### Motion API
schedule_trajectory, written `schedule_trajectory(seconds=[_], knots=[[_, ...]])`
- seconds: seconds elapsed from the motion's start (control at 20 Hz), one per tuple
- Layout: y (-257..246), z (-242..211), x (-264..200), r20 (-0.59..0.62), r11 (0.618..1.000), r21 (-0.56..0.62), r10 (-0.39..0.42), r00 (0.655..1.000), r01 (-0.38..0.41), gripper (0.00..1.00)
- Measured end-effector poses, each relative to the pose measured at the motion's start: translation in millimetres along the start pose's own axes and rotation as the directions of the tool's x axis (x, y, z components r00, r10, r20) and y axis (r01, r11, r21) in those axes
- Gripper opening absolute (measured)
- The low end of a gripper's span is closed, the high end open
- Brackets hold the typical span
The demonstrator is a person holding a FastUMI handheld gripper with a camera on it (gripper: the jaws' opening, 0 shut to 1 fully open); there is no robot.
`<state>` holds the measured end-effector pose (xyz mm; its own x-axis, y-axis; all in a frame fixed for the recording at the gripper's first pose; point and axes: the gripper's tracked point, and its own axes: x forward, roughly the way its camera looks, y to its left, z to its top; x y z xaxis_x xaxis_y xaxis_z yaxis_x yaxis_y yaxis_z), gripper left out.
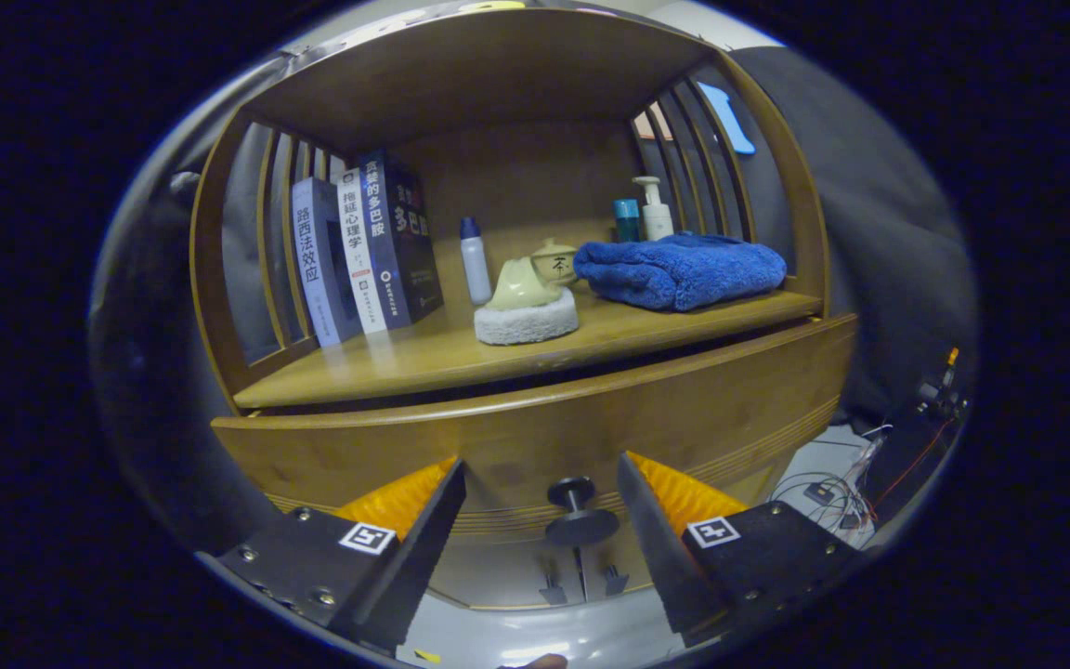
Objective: Pull open the drawer, take out the items inside it, and place them on the countertop above the cabinet.
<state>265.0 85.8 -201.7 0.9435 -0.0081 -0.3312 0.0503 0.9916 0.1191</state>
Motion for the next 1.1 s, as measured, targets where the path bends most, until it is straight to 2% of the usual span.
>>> schedule_trajectory(seconds=[0.6,0.95,1.1], knots=[[4,4,20,-0.008,0.999,0.04,-0.01,1.0,0.01,0.98],[3,3,23,-0.005,0.998,0.059,0.032,0.999,-0.032,1.0],[9,17,19,0.031,0.996,-0.003,0.086,0.996,-0.086,1.0]])
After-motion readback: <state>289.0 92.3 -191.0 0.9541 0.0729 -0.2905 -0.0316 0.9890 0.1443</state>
